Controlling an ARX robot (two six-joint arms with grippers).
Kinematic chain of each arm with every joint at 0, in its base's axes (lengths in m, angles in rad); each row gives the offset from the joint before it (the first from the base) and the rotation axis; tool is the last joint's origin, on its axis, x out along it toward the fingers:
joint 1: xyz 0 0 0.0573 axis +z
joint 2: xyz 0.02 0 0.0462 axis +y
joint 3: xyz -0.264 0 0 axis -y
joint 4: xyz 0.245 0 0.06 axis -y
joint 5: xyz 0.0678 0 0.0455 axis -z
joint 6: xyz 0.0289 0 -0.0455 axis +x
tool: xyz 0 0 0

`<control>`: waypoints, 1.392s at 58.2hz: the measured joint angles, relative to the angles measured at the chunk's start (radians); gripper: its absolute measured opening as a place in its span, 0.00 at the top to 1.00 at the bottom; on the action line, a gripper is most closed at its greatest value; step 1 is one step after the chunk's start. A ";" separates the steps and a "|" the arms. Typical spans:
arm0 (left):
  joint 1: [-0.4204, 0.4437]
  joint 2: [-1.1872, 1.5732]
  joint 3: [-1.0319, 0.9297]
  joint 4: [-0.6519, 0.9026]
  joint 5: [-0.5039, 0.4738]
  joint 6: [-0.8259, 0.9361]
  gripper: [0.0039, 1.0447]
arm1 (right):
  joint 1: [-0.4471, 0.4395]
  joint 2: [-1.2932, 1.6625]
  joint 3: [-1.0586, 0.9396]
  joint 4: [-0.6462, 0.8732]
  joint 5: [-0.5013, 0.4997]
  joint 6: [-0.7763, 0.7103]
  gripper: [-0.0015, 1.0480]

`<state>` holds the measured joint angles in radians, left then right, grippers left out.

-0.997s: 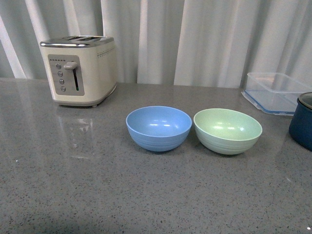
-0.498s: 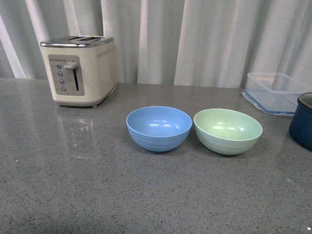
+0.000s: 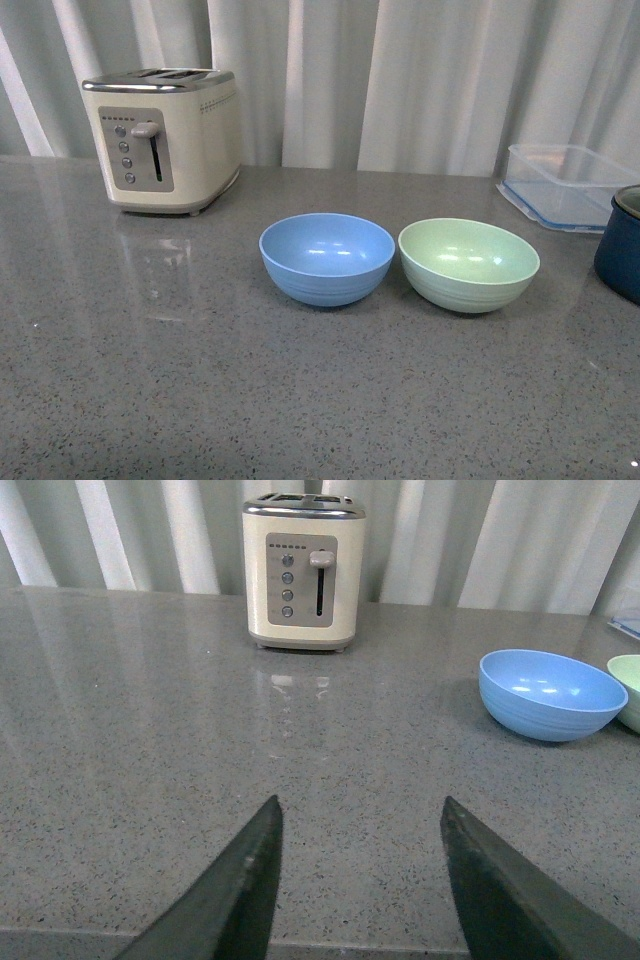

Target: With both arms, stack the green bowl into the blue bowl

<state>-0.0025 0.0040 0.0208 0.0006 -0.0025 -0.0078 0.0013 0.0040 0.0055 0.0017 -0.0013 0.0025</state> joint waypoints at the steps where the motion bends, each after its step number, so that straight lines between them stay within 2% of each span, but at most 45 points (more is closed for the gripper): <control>1: 0.000 0.000 0.000 0.000 0.000 0.000 0.52 | 0.000 0.000 0.000 0.000 0.000 0.000 0.10; 13: 0.000 0.000 0.000 0.000 0.000 0.000 0.11 | 0.000 0.000 0.000 0.000 0.000 0.000 0.10; 16: 0.000 0.000 0.000 0.000 0.000 0.002 0.04 | 0.000 0.000 0.000 0.000 0.000 0.000 0.10; 19: 0.000 0.000 0.000 0.000 0.000 0.002 0.07 | 0.000 0.000 0.000 0.000 0.000 0.000 0.10; 28: 0.000 0.000 0.000 0.000 0.000 0.002 0.06 | -0.001 0.000 0.000 -0.001 -0.005 0.000 0.10; 30: 0.000 0.000 0.000 0.000 0.000 0.002 0.06 | -0.015 0.010 0.006 -0.018 -0.058 -0.018 0.10; 32: 0.000 0.000 0.000 0.000 0.000 0.002 0.06 | -0.032 0.051 0.019 -0.025 -0.155 -0.039 0.10; 37: 0.000 0.000 0.000 0.000 0.001 0.003 0.06 | -0.029 0.172 0.066 0.029 -0.219 -0.045 0.10; 42: 0.000 0.000 0.000 0.000 0.000 0.002 0.06 | 0.003 0.335 0.164 0.086 -0.205 -0.053 0.10; 51: 0.000 0.000 0.000 0.000 0.000 0.003 0.06 | 0.074 0.622 0.351 0.085 -0.153 -0.051 0.10; 61: 0.000 0.000 0.000 0.000 0.000 0.003 0.06 | 0.150 0.967 0.609 -0.006 -0.111 -0.050 0.10; 65: 0.000 0.000 0.000 0.000 0.000 0.003 0.06 | 0.178 1.098 0.719 -0.042 -0.053 -0.058 0.10; 70: 0.000 -0.001 0.000 0.000 0.000 0.003 0.06 | 0.197 1.239 0.834 -0.065 0.007 -0.066 0.10; 81: 0.000 -0.001 0.000 0.000 0.000 0.003 0.06 | 0.211 1.527 1.044 -0.147 0.069 -0.058 0.10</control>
<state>-0.0025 0.0032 0.0208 0.0006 -0.0025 -0.0051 0.2123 1.5307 1.0496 -0.1452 0.0681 -0.0559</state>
